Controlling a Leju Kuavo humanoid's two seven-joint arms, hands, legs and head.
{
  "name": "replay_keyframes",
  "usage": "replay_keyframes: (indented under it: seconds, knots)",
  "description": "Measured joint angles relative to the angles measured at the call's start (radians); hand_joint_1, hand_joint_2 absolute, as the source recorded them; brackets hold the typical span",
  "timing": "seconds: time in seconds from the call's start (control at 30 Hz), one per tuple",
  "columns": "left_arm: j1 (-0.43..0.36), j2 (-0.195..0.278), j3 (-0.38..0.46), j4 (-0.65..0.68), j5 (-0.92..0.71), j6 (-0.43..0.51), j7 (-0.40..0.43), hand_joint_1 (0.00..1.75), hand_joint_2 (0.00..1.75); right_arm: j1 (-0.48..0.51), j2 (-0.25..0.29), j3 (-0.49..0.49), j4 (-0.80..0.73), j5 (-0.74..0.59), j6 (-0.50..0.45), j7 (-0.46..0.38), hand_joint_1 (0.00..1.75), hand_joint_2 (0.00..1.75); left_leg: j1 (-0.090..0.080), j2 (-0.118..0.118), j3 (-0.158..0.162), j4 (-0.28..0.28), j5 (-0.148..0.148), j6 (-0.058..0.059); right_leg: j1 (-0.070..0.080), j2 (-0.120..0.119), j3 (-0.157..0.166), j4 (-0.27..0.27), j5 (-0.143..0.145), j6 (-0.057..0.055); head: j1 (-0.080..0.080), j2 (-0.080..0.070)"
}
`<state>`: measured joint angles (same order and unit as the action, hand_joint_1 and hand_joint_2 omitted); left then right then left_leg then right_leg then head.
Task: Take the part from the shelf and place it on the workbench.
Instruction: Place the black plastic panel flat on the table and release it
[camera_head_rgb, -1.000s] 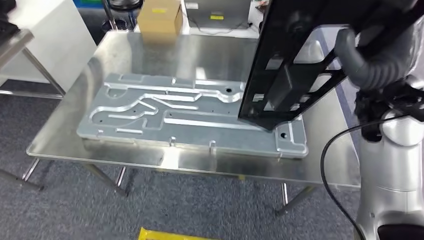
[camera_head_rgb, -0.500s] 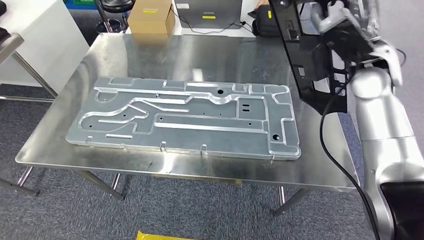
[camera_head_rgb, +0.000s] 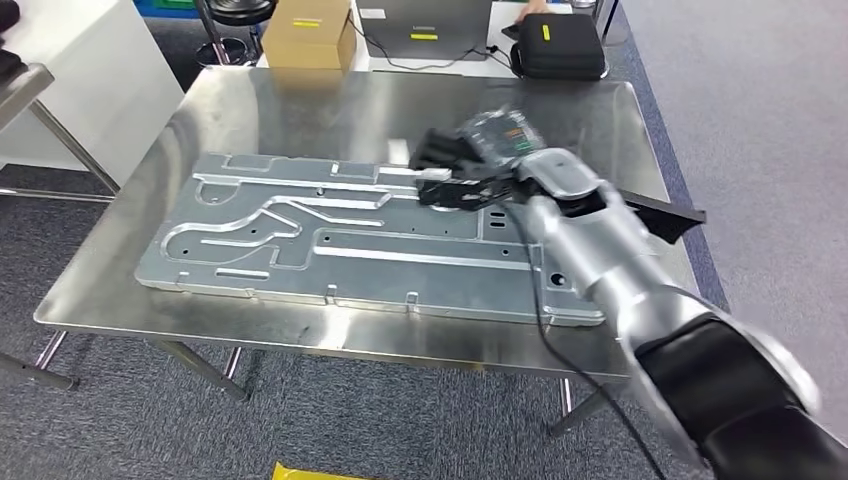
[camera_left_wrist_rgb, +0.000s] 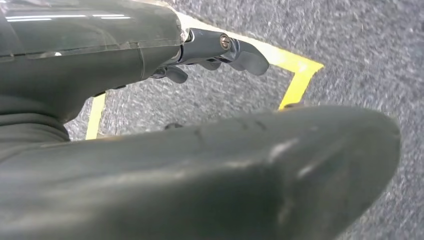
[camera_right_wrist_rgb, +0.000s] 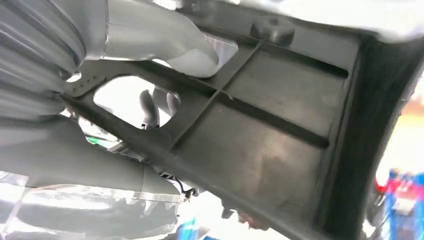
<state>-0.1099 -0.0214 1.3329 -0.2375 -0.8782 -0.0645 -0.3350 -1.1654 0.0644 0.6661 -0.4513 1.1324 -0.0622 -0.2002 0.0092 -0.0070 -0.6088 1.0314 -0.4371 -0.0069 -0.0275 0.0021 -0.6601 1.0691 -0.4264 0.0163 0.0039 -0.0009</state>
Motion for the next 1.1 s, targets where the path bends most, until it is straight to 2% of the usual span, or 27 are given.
replay_keyframes:
  seconds: [0.1,0.17,0.27,0.3,0.33,0.37,0.43,0.47,0.5,0.57,0.63,0.7,0.77,0.8,0.83,0.87,0.93,1.0,1.1]
  knots:
    - [0.001,-0.001,0.000,0.001,0.000,-0.002,-0.013,0.00,0.00,0.003,0.059,0.050,0.042,0.030,0.032,0.030,1.27,1.75,0.003,0.001,-0.003,0.003,-0.005,-0.016,0.005,0.003,0.000,-0.006,-0.004,-0.019,-0.003,0.000]
    - [0.002,-0.002,0.000,0.002,-0.001,-0.003,-0.021,0.00,0.00,0.002,0.098,0.071,0.062,0.039,0.049,0.054,1.27,1.75,0.006,0.002,-0.019,0.041,-0.034,-0.025,0.003,0.003,0.003,-0.011,-0.003,-0.032,-0.004,0.000]
    - [0.004,-0.003,-0.003,0.003,-0.005,-0.004,-0.030,0.00,0.00,0.007,0.159,0.097,0.092,0.046,0.083,0.102,1.27,1.75,0.007,0.002,-0.102,0.218,-0.113,-0.033,0.005,0.006,0.007,-0.012,-0.005,-0.043,-0.006,0.000]
    - [0.004,-0.003,-0.005,0.003,-0.007,-0.005,-0.032,0.00,0.00,0.012,0.177,0.103,0.101,0.048,0.093,0.120,1.27,1.75,0.007,0.002,-0.126,0.262,-0.122,-0.034,0.006,0.006,0.008,-0.012,-0.007,-0.043,-0.006,0.000]
    - [0.005,-0.003,-0.007,0.003,-0.010,-0.007,-0.034,0.00,0.00,0.017,0.192,0.107,0.109,0.048,0.103,0.139,1.27,1.75,0.007,0.002,-0.135,0.271,-0.112,-0.034,0.006,0.006,0.010,-0.012,-0.008,-0.044,-0.006,0.000]
    - [0.006,-0.003,-0.010,0.003,-0.012,-0.009,-0.037,0.00,0.00,0.022,0.206,0.111,0.115,0.045,0.113,0.160,1.27,1.75,0.007,0.002,-0.125,0.242,-0.085,-0.034,0.007,0.007,0.012,-0.012,-0.009,-0.044,-0.006,0.000]
    - [0.006,-0.002,-0.014,0.004,-0.016,-0.015,-0.044,0.00,0.87,0.028,0.229,0.116,0.119,0.027,0.130,0.206,0.64,0.87,0.008,0.003,-0.067,0.112,-0.016,-0.030,0.007,0.007,0.018,-0.012,-0.013,-0.040,-0.006,0.000]
    - [0.005,-0.002,-0.016,0.004,-0.016,-0.018,-0.047,0.00,1.31,0.029,0.238,0.120,0.119,0.013,0.136,0.227,0.32,0.44,0.006,0.003,-0.039,0.053,0.004,-0.027,0.008,0.008,0.019,-0.012,-0.014,-0.037,-0.006,0.000]
    - [0.003,-0.002,-0.017,0.004,-0.016,-0.020,-0.050,0.00,1.75,0.031,0.246,0.124,0.119,-0.004,0.141,0.247,0.00,0.00,0.004,0.002,-0.022,0.017,0.013,-0.023,0.010,0.008,0.020,-0.013,-0.014,-0.032,-0.006,0.000]
    - [0.002,-0.001,-0.018,0.004,-0.015,-0.021,-0.053,0.00,1.75,0.035,0.257,0.136,0.118,-0.042,0.148,0.279,0.00,0.00,-0.001,0.001,-0.015,-0.001,0.012,-0.014,0.012,0.008,0.021,-0.019,-0.011,-0.023,-0.006,0.000]
    - [0.001,-0.001,-0.019,0.004,-0.014,-0.019,-0.054,0.00,1.75,0.040,0.263,0.150,0.117,-0.081,0.153,0.304,0.00,0.00,0.004,0.001,-0.011,-0.008,0.017,-0.002,0.013,0.007,0.021,-0.016,-0.017,-0.012,-0.006,0.000]
    - [0.000,-0.002,-0.020,0.004,-0.014,-0.015,-0.054,0.00,0.87,0.041,0.266,0.166,0.114,-0.124,0.153,0.323,0.00,0.00,0.007,0.003,-0.007,-0.016,0.022,0.011,0.015,0.004,-0.006,0.049,-0.059,-0.006,-0.005,0.000]
    - [0.000,-0.002,-0.022,0.004,-0.015,-0.011,-0.054,0.00,0.00,0.045,0.266,0.186,0.115,-0.182,0.151,0.339,0.00,0.00,0.003,0.003,-0.006,-0.017,0.022,0.018,0.015,0.004,-0.066,0.176,-0.119,-0.006,-0.005,0.000]
    - [0.001,-0.002,-0.022,0.004,-0.016,-0.011,-0.054,0.00,0.00,0.049,0.266,0.195,0.116,-0.214,0.150,0.345,0.00,0.00,0.001,0.003,-0.006,-0.016,0.021,0.020,0.015,0.003,-0.091,0.227,-0.134,-0.007,-0.005,0.000]
    - [0.001,-0.002,-0.023,0.004,-0.018,-0.010,-0.054,0.00,0.00,0.054,0.266,0.202,0.118,-0.246,0.148,0.349,0.00,0.00,-0.001,0.002,-0.006,-0.015,0.021,0.021,0.016,0.003,-0.101,0.247,-0.132,-0.009,-0.005,0.000]
    - [0.001,-0.002,-0.023,0.004,-0.020,-0.009,-0.053,0.00,0.00,0.057,0.266,0.206,0.121,-0.278,0.144,0.351,0.00,0.00,-0.003,0.002,-0.006,-0.014,0.020,0.022,0.016,0.003,-0.093,0.228,-0.111,-0.013,-0.005,0.000]
    - [0.001,-0.003,-0.025,0.005,-0.025,-0.008,-0.051,0.00,0.00,0.058,0.266,0.200,0.127,-0.344,0.132,0.345,0.00,0.00,-0.007,0.000,-0.004,-0.012,0.018,0.022,0.021,0.003,-0.034,0.105,-0.046,-0.027,-0.005,0.000]
    - [-0.001,-0.006,-0.030,0.007,-0.031,-0.009,-0.046,0.00,0.00,0.055,0.267,0.179,0.135,-0.415,0.123,0.326,0.00,0.00,-0.011,-0.001,-0.006,-0.009,0.016,0.017,0.027,0.001,0.017,-0.003,-0.011,-0.037,-0.006,0.000]
    - [-0.005,-0.008,-0.039,0.009,-0.038,-0.016,-0.039,0.00,0.00,0.054,0.268,0.113,0.150,-0.546,0.124,0.268,0.00,0.00,-0.009,0.000,-0.008,-0.010,0.016,0.002,0.030,0.001,0.029,-0.032,-0.006,-0.040,-0.006,0.000]
